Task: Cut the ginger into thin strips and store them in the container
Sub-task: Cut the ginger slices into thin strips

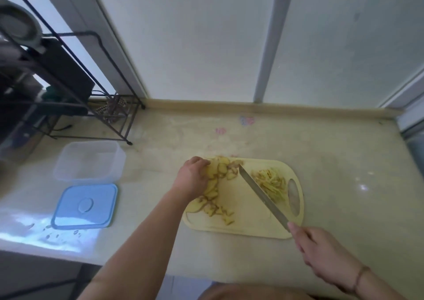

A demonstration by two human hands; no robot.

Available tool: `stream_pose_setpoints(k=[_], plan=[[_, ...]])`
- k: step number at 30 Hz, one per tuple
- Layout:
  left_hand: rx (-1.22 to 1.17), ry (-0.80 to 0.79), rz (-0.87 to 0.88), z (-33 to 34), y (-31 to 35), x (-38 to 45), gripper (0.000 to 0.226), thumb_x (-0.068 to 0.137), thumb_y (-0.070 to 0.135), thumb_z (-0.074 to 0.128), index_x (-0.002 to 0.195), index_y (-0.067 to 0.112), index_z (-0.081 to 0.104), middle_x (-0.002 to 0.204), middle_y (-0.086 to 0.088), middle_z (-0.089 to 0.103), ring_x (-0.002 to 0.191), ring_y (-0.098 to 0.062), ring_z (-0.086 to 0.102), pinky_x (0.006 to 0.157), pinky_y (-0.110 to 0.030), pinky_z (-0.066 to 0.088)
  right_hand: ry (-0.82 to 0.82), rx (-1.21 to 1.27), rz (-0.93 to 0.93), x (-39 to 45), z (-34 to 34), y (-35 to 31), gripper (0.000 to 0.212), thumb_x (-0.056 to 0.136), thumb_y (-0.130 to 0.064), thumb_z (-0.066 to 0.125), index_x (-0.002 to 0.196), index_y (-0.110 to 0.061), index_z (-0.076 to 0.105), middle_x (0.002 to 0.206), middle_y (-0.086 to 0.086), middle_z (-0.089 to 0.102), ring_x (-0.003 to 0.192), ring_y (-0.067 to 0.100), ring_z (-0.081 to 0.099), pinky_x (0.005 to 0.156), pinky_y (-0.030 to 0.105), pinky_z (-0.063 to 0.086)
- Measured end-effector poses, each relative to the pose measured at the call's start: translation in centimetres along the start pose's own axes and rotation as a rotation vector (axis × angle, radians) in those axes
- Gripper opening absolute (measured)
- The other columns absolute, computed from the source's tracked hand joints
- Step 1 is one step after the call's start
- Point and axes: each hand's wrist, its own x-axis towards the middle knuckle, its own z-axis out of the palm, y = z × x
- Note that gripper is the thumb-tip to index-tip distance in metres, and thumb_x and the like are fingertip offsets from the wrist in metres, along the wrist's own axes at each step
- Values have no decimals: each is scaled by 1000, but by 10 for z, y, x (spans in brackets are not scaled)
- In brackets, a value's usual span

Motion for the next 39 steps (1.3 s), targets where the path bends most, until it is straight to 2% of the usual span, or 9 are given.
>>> stream_pose_setpoints(k=[6, 11, 17, 20, 23, 26, 29, 33, 39], plan=[[48, -21, 36, -8, -8, 10, 33, 84, 16, 74, 117, 19, 72, 119, -2, 62, 114, -26, 54, 99, -36, 44, 34, 72, 49, -7, 14, -11, 55, 85, -65, 38, 62, -16, 45, 42, -4, 39, 34, 7, 33, 35, 15, 24], [2, -7, 16, -13, -12, 8, 16, 89, 23, 68, 104, 24, 73, 105, 6, 67, 103, -20, 57, 94, -36, 46, 17, 131, 124, -10, 15, -11, 53, 91, -62, 41, 64, -17, 42, 44, -3, 36, 35, 16, 29, 35, 20, 21], [-210, 80, -46, -18, -9, -5, 9, 91, 17, 69, 98, 20, 73, 89, 13, 67, 81, -11, 62, 76, -24, 49, -19, 231, 188, -8, 13, -11, 52, 92, -63, 43, 69, -17, 41, 49, 1, 33, 39, 14, 25, 44, 19, 19], [-460, 198, -123, -20, 1, -16, 7, 90, 18, 72, 94, 23, 69, 84, 10, 70, 74, -6, 64, 69, -20, 50, -30, 246, 178, -6, 9, -12, 51, 93, -62, 43, 70, -17, 40, 50, 1, 31, 39, 13, 23, 44, 18, 19], [-667, 83, -158, -6, 25, -32, 26, 89, 19, 75, 113, 26, 68, 89, 1, 71, 73, -7, 66, 61, -18, 51, -56, 287, 177, -6, 5, -14, 53, 94, -61, 41, 70, -14, 39, 51, 3, 28, 40, 13, 21, 45, 19, 18], [-603, -74, -149, 28, 54, -49, 39, 90, 21, 75, 127, 29, 63, 88, 6, 67, 70, 1, 64, 63, -19, 54, -62, 304, 177, -6, -1, -14, 53, 96, -59, 39, 68, -14, 38, 49, 2, 26, 40, 13, 21, 43, 19, 18], [-465, -123, -167, 57, 73, -62, 43, 94, 25, 70, 134, 29, 57, 90, 9, 64, 79, -9, 65, 62, -22, 51, -57, 318, 179, -4, -8, -10, 53, 97, -59, 38, 69, -13, 39, 48, 2, 28, 38, 13, 22, 40, 17, 21], [-163, -189, 48, 70, 78, -74, 49, 98, 26, 60, 145, 21, 46, 101, 0, 66, 96, -21, 65, 83, -34, 55, -64, 331, 177, -3, -14, -6, 53, 97, -59, 37, 69, -14, 39, 49, 2, 29, 37, 14, 23, 39, 18, 21], [215, -283, 273, 57, 65, -72, 66, 97, 42, 58, 155, 24, 30, 126, -4, 59, 111, -27, 58, 87, -38, 51, -77, 336, 179, -2, -19, -3, 55, 94, -63, 37, 70, -14, 40, 48, 1, 30, 39, 14, 23, 40, 17, 22]])
